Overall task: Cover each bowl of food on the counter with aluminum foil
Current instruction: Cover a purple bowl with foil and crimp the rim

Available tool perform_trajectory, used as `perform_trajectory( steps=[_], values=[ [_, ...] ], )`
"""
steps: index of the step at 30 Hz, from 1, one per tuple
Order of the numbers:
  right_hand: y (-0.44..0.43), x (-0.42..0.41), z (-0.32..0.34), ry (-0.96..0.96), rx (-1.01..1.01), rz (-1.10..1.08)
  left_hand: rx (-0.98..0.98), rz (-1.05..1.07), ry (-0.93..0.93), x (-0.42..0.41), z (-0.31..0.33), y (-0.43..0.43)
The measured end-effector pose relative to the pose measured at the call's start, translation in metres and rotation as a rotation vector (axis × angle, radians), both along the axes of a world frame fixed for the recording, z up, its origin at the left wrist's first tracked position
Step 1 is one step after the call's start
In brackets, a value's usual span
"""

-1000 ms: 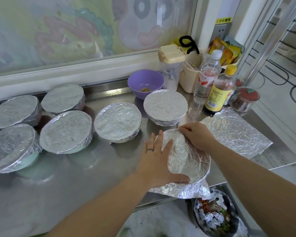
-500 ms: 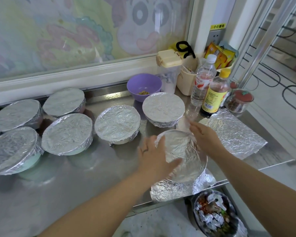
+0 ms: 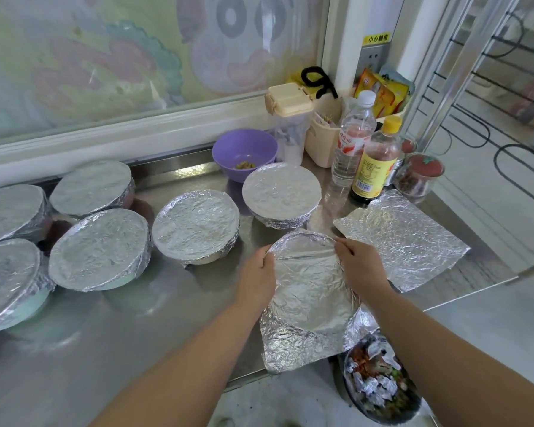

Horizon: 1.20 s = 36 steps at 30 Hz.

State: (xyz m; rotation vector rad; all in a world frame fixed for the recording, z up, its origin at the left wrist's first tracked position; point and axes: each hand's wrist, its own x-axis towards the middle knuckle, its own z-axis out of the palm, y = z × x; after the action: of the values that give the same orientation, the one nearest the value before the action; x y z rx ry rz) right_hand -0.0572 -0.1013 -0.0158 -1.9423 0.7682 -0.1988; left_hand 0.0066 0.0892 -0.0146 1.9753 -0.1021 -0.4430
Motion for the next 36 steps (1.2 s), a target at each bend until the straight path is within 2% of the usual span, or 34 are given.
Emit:
perform_trajectory(
  steps=[5, 8, 9, 12, 14, 16, 18, 21, 24, 28, 33, 36],
  values=[
    [0.002, 0.003, 0.011, 0.015, -0.041, 0.092, -0.093, 0.129, 0.027, -0.009, -0.002, 0.000],
    [0.003, 0.019, 0.024, 0.068, -0.236, 0.325, -0.210, 0.324, 0.143, -0.031, -0.003, 0.004],
    [0.004, 0.026, 0.030, 0.054, -0.275, 0.351, -0.186, 0.363, 0.132, -0.037, -0.005, 0.007],
    [0.006, 0.030, 0.042, -0.027, -0.273, 0.208, 0.076, 0.334, -0.173, -0.028, 0.005, 0.018],
    [0.012, 0.012, 0.041, -0.079, -0.220, 0.049, 0.093, 0.146, -0.388, -0.011, 0.020, 0.017],
    [0.027, -0.015, 0.035, -0.109, -0.133, -0.083, 0.115, -0.106, -0.465, 0.005, 0.032, 0.011],
    [0.046, -0.040, 0.026, -0.087, -0.079, -0.167, 0.167, -0.282, -0.443, 0.018, 0.035, 0.002],
    [0.067, -0.059, 0.011, -0.071, -0.010, -0.244, 0.228, -0.381, -0.314, 0.028, 0.027, -0.001],
    [0.077, -0.059, -0.003, -0.072, 0.113, -0.293, 0.227, -0.303, -0.238, 0.028, 0.015, 0.003],
    [0.073, -0.051, -0.006, -0.076, 0.248, -0.309, 0.099, -0.129, -0.068, 0.019, 0.007, 0.014],
    [0.062, -0.042, 0.002, -0.071, 0.262, -0.199, 0.040, 0.059, -0.025, 0.004, 0.003, 0.021],
    [0.047, -0.035, 0.009, 0.004, 0.216, -0.056, -0.040, 0.179, 0.005, -0.010, 0.004, 0.024]
  ],
)
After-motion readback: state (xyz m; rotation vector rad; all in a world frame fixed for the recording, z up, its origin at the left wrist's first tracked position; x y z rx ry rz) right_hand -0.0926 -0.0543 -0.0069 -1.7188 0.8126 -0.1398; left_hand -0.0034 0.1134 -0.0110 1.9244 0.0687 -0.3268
